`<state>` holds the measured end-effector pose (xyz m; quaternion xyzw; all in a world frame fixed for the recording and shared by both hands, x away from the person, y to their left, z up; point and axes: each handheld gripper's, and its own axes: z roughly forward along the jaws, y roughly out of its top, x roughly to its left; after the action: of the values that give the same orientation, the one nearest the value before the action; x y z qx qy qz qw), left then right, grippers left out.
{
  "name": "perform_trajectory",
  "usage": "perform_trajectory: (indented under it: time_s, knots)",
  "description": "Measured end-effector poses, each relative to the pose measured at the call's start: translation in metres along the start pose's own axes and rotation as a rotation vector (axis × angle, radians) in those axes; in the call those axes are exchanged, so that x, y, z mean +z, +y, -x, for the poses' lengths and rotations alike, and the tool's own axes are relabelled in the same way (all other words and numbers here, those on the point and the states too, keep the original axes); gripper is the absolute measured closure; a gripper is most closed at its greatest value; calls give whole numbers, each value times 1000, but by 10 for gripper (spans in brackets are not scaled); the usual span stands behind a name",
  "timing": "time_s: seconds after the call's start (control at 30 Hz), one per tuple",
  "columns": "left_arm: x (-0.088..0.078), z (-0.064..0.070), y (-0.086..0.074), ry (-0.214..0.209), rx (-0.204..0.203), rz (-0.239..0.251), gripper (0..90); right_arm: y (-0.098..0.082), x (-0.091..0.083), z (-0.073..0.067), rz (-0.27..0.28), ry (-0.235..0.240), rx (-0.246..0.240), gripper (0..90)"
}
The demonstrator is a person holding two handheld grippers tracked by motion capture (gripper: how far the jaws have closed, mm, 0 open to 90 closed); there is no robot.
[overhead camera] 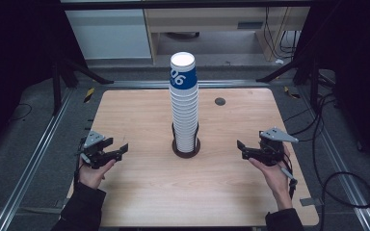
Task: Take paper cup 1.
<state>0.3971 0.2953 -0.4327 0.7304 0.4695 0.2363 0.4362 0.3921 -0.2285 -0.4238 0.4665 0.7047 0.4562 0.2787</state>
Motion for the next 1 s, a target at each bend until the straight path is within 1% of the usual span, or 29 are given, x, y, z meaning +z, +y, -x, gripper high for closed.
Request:
perform_trajectory:
  time_s: [0.03,0.07,0.1,0.2,0.3,0.33,0.37,0.43,0.47,0.5,0.53,0.67,0.7,0.8,0.83,0.9,1.0]
  knots:
    - [0,0,0,-4,-5,5,284,0,0,0,0,0,0,87]
    - [-1,0,1,-7,-1,-7,261,-1,-1,2,-8,-3,0,88]
    - [-1,0,1,-4,12,-18,259,-1,-2,2,-6,3,2,90]
    - [-2,1,1,-10,13,-22,245,0,-4,4,-5,6,0,93]
    - [-2,3,1,-29,22,-12,235,3,-7,5,12,22,-2,104]
    - [-2,4,1,-28,27,-8,233,4,-8,4,19,24,-6,107]
    - [-1,5,1,-32,31,-9,222,9,-11,3,32,40,-14,109]
    - [-1,5,1,-35,30,-11,218,12,-12,2,35,45,-16,109]
    - [-1,4,1,-37,30,-8,212,19,-16,0,54,63,-27,110]
    - [0,4,0,-39,28,-9,212,19,-16,0,54,63,-27,110]
    - [2,4,0,-52,27,-20,199,27,-19,-3,74,86,-34,110]
    - [5,5,-2,-52,29,-34,196,43,-24,-10,108,109,-54,109]
    - [5,5,-2,-57,28,-36,196,43,-24,-10,108,109,-54,109]
    - [7,6,-4,-60,30,-42,191,61,-28,-16,152,153,-41,105]
    - [7,7,-4,-68,30,-34,190,66,-29,-17,163,164,-39,104]
    - [7,7,-4,-71,31,-35,188,69,-29,-18,170,167,-36,103]
    - [8,8,-5,-75,35,-36,186,80,-29,-22,189,182,-38,99]
